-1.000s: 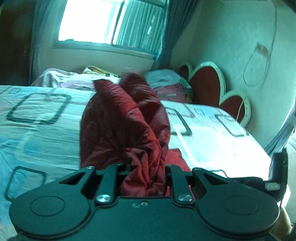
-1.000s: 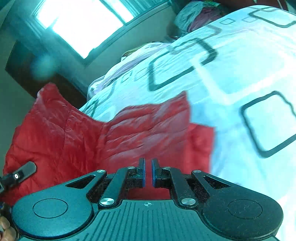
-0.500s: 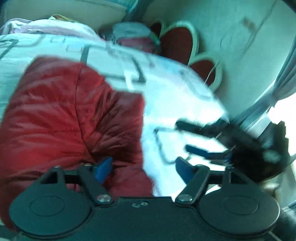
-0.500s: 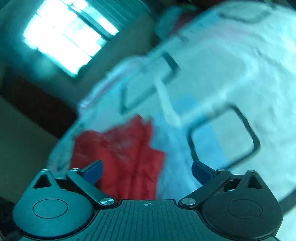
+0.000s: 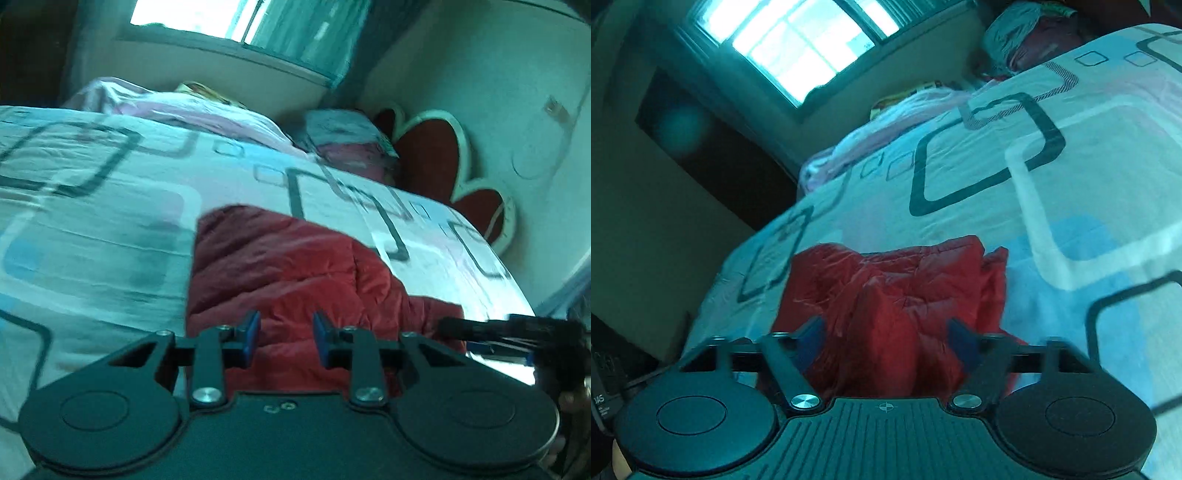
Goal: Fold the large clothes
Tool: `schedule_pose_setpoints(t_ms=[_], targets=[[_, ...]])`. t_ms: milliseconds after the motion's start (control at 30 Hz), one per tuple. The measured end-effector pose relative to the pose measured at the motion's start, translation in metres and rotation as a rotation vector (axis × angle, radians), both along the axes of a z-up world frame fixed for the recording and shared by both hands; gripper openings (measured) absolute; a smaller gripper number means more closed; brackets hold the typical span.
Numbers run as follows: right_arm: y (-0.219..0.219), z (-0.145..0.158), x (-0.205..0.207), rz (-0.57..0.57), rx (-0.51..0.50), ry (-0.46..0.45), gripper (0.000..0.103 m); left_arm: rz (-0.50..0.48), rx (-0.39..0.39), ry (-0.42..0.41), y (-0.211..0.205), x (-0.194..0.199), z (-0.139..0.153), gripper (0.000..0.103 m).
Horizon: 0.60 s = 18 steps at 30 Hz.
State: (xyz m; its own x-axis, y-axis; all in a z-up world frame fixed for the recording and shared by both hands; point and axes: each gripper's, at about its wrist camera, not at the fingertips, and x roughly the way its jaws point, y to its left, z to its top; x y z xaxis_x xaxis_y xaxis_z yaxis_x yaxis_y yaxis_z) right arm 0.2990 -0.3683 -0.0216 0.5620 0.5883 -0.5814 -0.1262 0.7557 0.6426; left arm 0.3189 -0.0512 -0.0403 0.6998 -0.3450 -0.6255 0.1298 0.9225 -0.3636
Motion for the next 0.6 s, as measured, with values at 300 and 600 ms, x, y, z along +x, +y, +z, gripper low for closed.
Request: schedule_pose_setpoints(t_ms=[300,600], targets=[[0.002,-0.023,-0.030,-0.104,-0.167,0.051,0.013,-0.172,0.019,0.048,-0.037,0.016,-0.034,0.023],[0.001,-0.041,-0.041,-0.220,-0.219,0.123,0.021,-0.265,0.054,0.045,-0.040,0.015,-0.039,0.019]])
